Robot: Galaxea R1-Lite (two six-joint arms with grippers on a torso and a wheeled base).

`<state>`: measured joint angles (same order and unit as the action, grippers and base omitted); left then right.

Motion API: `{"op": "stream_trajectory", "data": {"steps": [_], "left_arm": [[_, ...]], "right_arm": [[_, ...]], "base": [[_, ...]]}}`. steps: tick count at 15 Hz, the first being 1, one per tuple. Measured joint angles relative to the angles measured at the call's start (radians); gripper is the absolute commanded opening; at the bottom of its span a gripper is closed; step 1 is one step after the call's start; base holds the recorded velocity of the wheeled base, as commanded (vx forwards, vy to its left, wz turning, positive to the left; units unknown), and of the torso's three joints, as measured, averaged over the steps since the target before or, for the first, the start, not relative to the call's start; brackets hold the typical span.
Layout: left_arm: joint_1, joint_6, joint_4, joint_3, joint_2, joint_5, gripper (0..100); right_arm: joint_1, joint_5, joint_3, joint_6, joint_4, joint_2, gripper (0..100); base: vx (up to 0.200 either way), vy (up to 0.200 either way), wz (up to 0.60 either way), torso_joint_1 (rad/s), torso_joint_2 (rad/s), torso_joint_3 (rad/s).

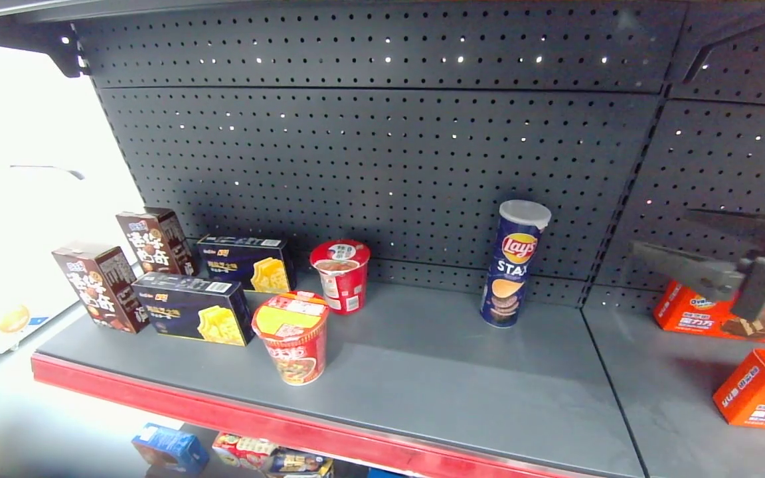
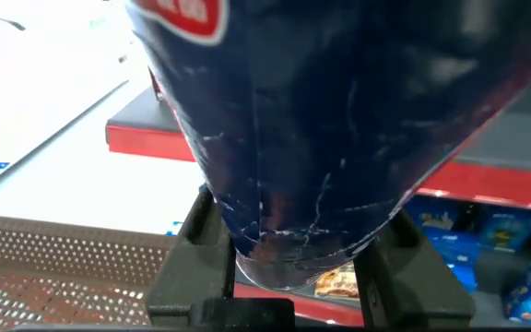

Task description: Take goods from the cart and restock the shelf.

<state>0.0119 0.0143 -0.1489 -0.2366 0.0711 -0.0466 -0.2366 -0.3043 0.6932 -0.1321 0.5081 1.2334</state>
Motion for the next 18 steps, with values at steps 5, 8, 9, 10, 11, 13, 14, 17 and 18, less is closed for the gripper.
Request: {"op": "stream_trajectory", "data": {"steps": [5,8,9,10,11,13,14,17,18], "left_arm": [[0.006,-0.046,-0.008,-0.034,0.060,0.000,0],[0.006,-0.047,-0.007,-0.017,0.065,0.001,0],[0.007,-0.048,-0.007,-0.014,0.066,0.002,0],[0.008,-0.054,-0.007,-0.012,0.066,0.002,0],[0.010,-0.070,-0.007,-0.011,0.066,0.001,0],[0.012,-0.087,-0.006,-0.011,0.066,0.000,0],[0.012,-0.090,-0.007,-0.011,0.064,-0.002,0],[0.013,-0.091,-0.009,-0.012,0.054,-0.003,0],[0.013,-0.092,-0.009,-0.012,0.051,-0.004,0]], "right_arm": [[-0.024,-0.002,0.084,0.003,0.200,0.341,100],[-0.003,-0.005,0.097,0.005,0.217,0.429,100],[-0.001,-0.009,0.097,0.004,0.228,0.450,100],[0.000,-0.012,0.098,0.004,0.236,0.467,100],[0.001,-0.017,0.100,0.004,0.246,0.487,100],[0.000,-0.046,0.104,0.004,0.281,0.530,100],[0.000,-0.062,0.105,0.004,0.304,0.553,100],[0.000,-0.077,0.109,0.002,0.354,0.621,100],[0.001,-0.077,0.110,0.002,0.357,0.637,100]], "base": [[0.000,0.000,0.00,0.000,0.00,0.000],[0.000,0.000,0.00,0.000,0.00,0.000],[0.000,0.000,0.00,0.000,0.00,0.000],[0.000,0.000,0.00,0.000,0.00,0.000],[0.000,0.000,0.00,0.000,0.00,0.000],[0.000,0.000,0.00,0.000,0.00,0.000],[0.000,0.000,0.00,0.000,0.00,0.000],[0.000,0.000,0.00,0.000,0.00,0.000],[0.000,0.000,0.00,0.000,0.00,0.000]]}}
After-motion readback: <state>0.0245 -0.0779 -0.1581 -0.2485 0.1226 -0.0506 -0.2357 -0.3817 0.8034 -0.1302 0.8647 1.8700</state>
